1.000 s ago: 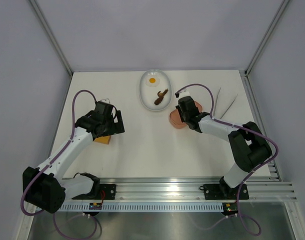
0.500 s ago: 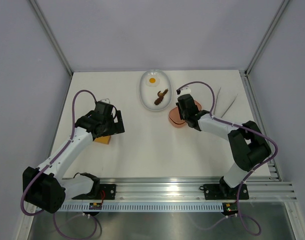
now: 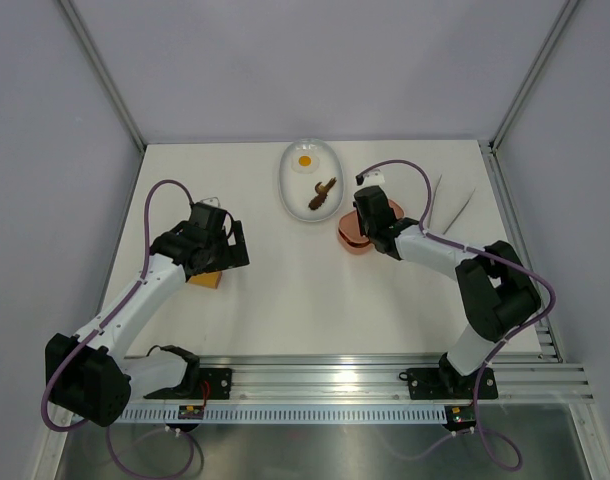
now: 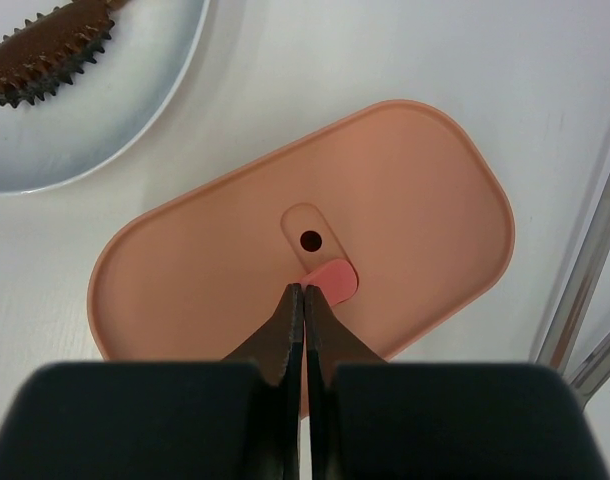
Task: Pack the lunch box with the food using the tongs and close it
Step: Close the box lid on the packing box.
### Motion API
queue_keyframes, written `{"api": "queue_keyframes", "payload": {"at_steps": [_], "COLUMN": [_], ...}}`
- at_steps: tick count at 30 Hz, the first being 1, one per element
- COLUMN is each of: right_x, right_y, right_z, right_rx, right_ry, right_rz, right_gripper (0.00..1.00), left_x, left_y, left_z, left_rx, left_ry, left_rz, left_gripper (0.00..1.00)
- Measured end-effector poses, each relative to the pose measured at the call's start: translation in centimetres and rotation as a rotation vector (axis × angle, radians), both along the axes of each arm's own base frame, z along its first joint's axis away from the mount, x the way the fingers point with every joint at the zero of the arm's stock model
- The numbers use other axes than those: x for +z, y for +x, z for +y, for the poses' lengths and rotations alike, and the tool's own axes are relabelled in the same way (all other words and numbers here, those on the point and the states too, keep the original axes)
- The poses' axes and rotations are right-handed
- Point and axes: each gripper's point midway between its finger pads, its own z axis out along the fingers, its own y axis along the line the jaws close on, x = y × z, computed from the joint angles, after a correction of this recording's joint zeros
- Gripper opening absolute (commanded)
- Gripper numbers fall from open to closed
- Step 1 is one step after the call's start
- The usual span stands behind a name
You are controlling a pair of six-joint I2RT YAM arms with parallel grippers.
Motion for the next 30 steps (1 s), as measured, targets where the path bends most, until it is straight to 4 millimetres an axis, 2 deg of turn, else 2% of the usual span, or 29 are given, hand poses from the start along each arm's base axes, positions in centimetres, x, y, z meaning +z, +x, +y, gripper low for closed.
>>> {"api": "queue_keyframes", "payload": {"at_steps": [10, 20, 21, 25, 30], "right_x": [-1.8, -1.9, -2.0, -1.6, -0.7], "right_y": [0.0, 0.1, 0.1, 0.3, 0.7], "right_z": [0.1, 0.3, 0.3, 0.6, 0.7], "right_rx": [-0.003, -0.002, -0.001, -0.004, -0.004], "right_ry": [-0.014, -0.013, -0.015, -0.016, -0.018], "right_rz": [0.038, 0.043, 0.048, 0.06, 0.055], "right_gripper": [0.0, 0.0, 0.04, 0.4, 0.5], "left_x": [0.0, 0.0, 0.0, 0.0, 0.0], "left_y": [0.0, 0.0, 0.0, 0.0, 0.0], "left_z": [0.1, 0.1, 0.1, 0.1, 0.1], "left_rx": [0.003, 0.003, 0.003, 0.004, 0.004], "left_ry": [0.004, 0.005, 0.005, 0.006, 0.005], "left_rz": [-0.002, -0.002, -0.002, -0.002, -0.002], "left_gripper": [0.99, 0.99, 0.99, 0.99, 0.99]}}
